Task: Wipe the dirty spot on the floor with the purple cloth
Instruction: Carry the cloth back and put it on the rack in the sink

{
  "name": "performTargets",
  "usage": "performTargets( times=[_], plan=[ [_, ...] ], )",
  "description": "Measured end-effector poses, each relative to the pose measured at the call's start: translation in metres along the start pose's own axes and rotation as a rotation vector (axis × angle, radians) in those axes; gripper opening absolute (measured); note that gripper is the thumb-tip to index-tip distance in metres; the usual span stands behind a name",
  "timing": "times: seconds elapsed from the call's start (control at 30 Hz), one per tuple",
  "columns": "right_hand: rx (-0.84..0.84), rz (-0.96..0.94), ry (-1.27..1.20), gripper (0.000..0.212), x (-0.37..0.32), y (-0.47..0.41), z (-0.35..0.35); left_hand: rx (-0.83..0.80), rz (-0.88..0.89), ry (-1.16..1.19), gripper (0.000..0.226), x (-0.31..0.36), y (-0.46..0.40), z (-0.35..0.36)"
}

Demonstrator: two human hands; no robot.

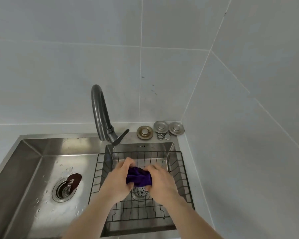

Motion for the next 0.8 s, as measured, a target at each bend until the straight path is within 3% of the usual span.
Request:
performTargets(
  times=[0.27,0.47,0.8],
  plan=[
    [-0.065,0.016,0.106,0.057,0.027,-0.037,0.046,-0.092,-0.097,0.012,0.054,-0.038,-0.03,0.05],
    [-0.102,0.026,0.17,0.064,0.038,-0.034,0.063,-0.14,-0.119,-0.097,0.066,-0.055,-0.022,0.071],
    [-0.099,0.104,0.192,0.078,0.015,0.02,0.024,-0.038,-0.024,-0.273,0.082,-0.032,0.028,0.001]
  ],
)
Point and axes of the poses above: each hand's wrist, its own y-axis away from the middle knuckle, its own z-axis out of the palm, x = y × z, the point moved 3 cm from there along -y, towards the middle knuckle, and after that the axes turned 11 degrees about z, right-handed, at the moved point
